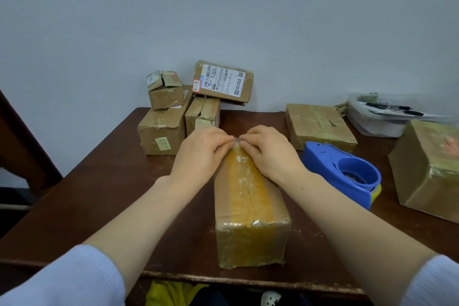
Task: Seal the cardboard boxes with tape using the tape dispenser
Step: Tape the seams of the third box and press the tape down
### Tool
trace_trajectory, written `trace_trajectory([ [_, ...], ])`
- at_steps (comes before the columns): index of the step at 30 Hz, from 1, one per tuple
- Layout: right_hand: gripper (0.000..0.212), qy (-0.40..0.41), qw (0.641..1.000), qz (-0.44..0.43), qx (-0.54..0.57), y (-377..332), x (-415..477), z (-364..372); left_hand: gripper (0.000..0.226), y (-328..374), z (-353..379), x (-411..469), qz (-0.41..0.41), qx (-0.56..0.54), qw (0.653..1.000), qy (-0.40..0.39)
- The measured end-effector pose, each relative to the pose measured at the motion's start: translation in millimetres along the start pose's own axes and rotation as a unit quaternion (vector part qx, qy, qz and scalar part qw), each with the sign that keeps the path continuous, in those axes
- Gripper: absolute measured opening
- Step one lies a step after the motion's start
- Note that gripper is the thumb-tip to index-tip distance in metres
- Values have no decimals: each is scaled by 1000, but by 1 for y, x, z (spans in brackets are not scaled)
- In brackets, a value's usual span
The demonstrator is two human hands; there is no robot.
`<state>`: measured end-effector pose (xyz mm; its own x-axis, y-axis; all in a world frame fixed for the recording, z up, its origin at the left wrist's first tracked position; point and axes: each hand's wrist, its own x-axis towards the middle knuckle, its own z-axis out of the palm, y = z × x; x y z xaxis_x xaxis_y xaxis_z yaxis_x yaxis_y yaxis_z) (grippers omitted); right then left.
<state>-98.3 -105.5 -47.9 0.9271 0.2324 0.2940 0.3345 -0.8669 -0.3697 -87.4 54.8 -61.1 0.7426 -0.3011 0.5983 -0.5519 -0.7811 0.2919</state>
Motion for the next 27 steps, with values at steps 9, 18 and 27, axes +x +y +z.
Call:
trace_trajectory([
  [9, 32, -53, 997, 35, 54, 9, 8, -3, 29, -4, 5, 5, -59, -2, 994, -96],
  [18, 27, 0, 949, 144, 281, 19, 10, 11, 27, 3, 11, 15, -191, -74, 969, -136],
  [27, 19, -10, 826, 220, 518, 22, 6, 27, 27, -1, 29, 0, -345, -406, 843, -67],
])
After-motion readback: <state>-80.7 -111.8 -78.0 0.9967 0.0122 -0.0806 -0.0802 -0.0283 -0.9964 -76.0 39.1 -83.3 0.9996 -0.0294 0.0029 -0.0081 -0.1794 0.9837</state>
